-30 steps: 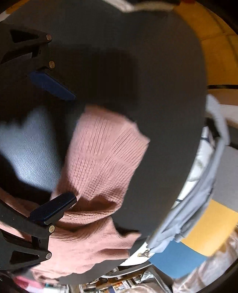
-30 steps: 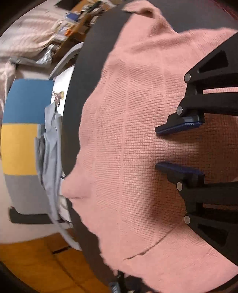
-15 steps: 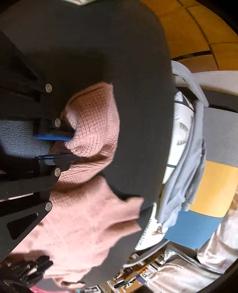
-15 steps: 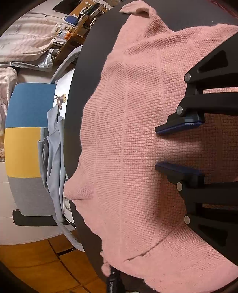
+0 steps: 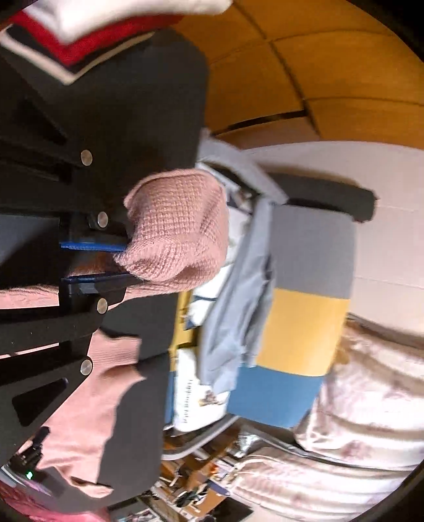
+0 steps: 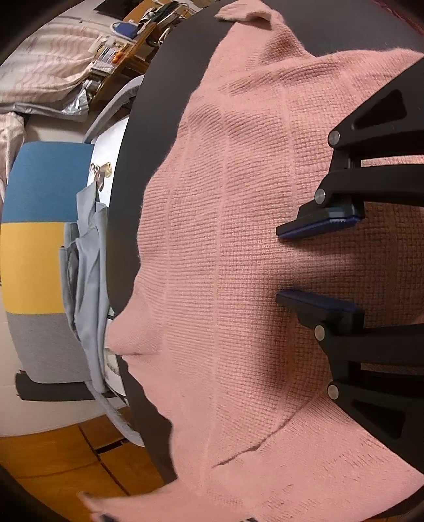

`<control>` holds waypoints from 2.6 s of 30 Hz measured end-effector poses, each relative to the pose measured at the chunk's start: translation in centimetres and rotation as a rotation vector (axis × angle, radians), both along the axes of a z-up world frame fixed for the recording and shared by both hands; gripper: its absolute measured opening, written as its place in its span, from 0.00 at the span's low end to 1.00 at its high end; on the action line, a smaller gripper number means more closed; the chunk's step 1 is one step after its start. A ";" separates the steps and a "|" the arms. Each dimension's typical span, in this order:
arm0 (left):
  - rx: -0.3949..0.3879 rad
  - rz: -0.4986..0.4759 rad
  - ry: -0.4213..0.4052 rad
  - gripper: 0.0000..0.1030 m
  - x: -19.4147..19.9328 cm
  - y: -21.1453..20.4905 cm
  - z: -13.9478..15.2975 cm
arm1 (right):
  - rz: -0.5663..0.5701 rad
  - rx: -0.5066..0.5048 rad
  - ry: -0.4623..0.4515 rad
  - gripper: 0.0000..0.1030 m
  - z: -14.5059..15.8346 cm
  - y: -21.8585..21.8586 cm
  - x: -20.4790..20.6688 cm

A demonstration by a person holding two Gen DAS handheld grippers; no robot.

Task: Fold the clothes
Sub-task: 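Grasp the other sleeve with the left tool and lift it, then lay the sleeve flat with the left tool while the right tool smooths the body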

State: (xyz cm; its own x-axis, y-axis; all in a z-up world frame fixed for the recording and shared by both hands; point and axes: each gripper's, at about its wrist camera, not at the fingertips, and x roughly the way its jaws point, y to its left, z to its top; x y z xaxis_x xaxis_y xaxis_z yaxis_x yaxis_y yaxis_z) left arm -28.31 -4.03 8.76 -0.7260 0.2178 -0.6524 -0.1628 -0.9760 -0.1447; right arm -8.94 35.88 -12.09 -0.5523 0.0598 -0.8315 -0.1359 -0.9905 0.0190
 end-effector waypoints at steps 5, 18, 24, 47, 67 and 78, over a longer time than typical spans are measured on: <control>-0.033 0.050 0.115 0.11 1.2 -3.2 5.9 | -0.017 -0.049 -0.048 0.32 0.3 0.6 -0.6; -0.173 0.140 0.075 0.12 0.5 -9.1 7.1 | -0.118 -0.227 0.043 0.32 3.7 -0.6 4.0; -0.443 0.132 -0.061 0.50 -1.5 -6.2 -0.9 | -0.117 -0.250 0.061 0.32 4.7 -1.6 6.1; -0.407 -0.367 -0.263 0.85 12.6 6.7 -17.3 | 0.037 -0.207 0.088 0.56 7.2 0.9 16.4; -0.164 -0.405 -0.274 0.95 14.4 7.2 -16.1 | -0.137 -0.140 -0.031 0.39 1.5 3.7 16.6; -0.144 -0.374 -0.344 0.08 13.3 7.9 -16.8 | -0.191 -0.386 0.126 0.12 5.2 4.7 16.8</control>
State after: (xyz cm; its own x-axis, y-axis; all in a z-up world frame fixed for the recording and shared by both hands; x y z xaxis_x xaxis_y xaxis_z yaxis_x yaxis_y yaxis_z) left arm -15.00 3.87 -8.09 -0.3546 0.3113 -0.8817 -0.4703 -0.8744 -0.1196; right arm 7.84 40.62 -6.86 -0.6598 -0.1313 -0.7399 -0.2882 -0.8651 0.4105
